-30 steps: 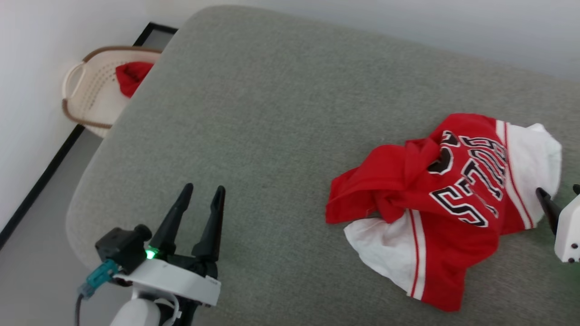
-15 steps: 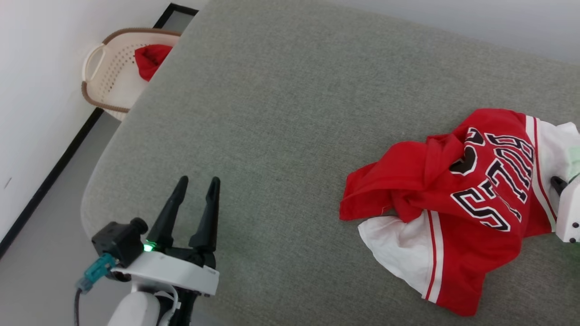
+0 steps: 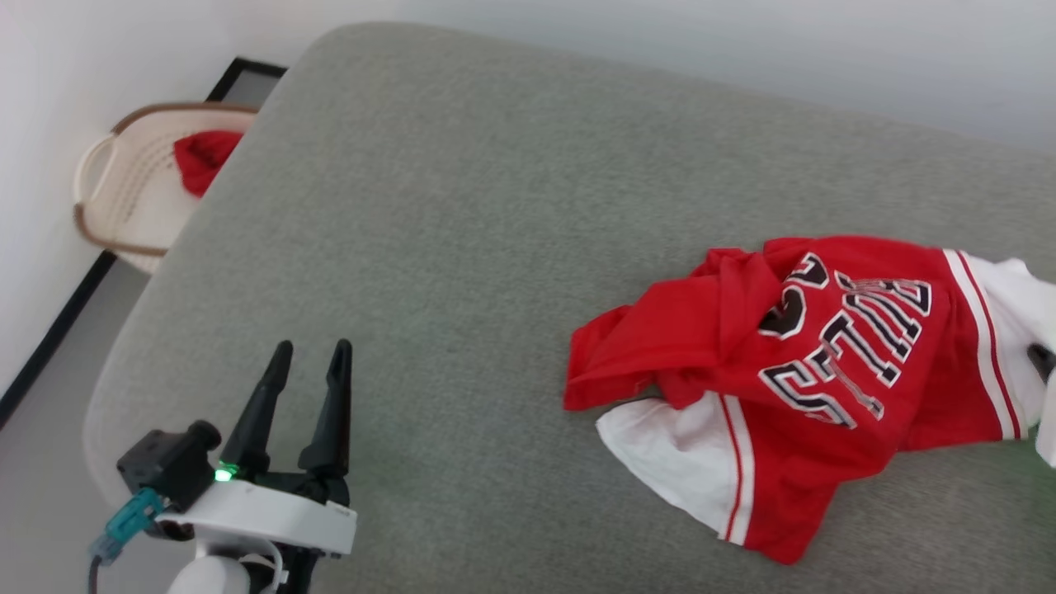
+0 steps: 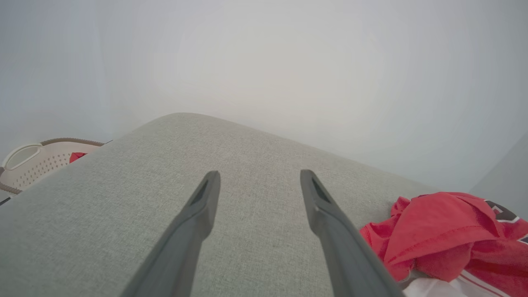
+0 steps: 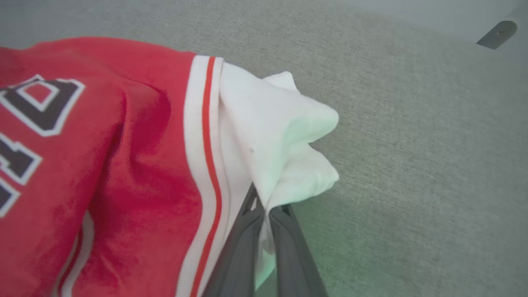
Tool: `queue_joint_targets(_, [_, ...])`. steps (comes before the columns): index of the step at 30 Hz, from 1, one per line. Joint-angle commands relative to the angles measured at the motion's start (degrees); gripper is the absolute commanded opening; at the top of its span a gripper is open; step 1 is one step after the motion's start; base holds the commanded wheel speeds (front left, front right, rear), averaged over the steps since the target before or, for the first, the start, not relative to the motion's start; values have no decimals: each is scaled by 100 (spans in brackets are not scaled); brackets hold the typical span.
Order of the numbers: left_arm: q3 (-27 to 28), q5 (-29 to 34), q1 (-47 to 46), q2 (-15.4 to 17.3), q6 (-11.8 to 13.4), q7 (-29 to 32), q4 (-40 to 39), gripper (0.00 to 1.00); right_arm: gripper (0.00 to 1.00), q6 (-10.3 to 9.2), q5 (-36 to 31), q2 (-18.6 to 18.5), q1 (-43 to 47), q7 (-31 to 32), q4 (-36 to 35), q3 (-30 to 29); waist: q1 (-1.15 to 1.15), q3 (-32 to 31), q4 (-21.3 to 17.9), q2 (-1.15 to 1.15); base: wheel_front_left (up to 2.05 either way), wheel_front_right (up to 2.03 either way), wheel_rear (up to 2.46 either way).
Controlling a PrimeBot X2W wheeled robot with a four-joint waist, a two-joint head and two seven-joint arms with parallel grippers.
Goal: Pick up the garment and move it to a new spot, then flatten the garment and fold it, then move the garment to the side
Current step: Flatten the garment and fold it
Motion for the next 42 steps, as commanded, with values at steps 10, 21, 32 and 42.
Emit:
queue_joint_targets(10, [192, 40, 299, 184, -21, 5, -124, 100, 0, -7, -62, 342, 1175, 178, -628, -863, 0, -476, -836, 0, 0, 0, 0])
queue_joint_targets(21, [132, -4, 281, 285, -21, 6, -126, 100, 85, -7, -304, 709, 1775, -24, -739, -1112, 0, -518, -1192, 0, 0, 0, 0])
queue_joint_targets(32, [27, -79, 278, 430, -20, 130, -132, 100, 100, -7, -309, 774, 1531, -361, -657, -874, 0, -672, -1480, 0, 0, 0, 0])
queue_joint_targets(42, [-42, -222, 377, 694, 19, 748, -548, 100, 100, -7, -440, 909, 1812, -794, -1314, -977, 0, -862, -1752, 0, 0, 0, 0])
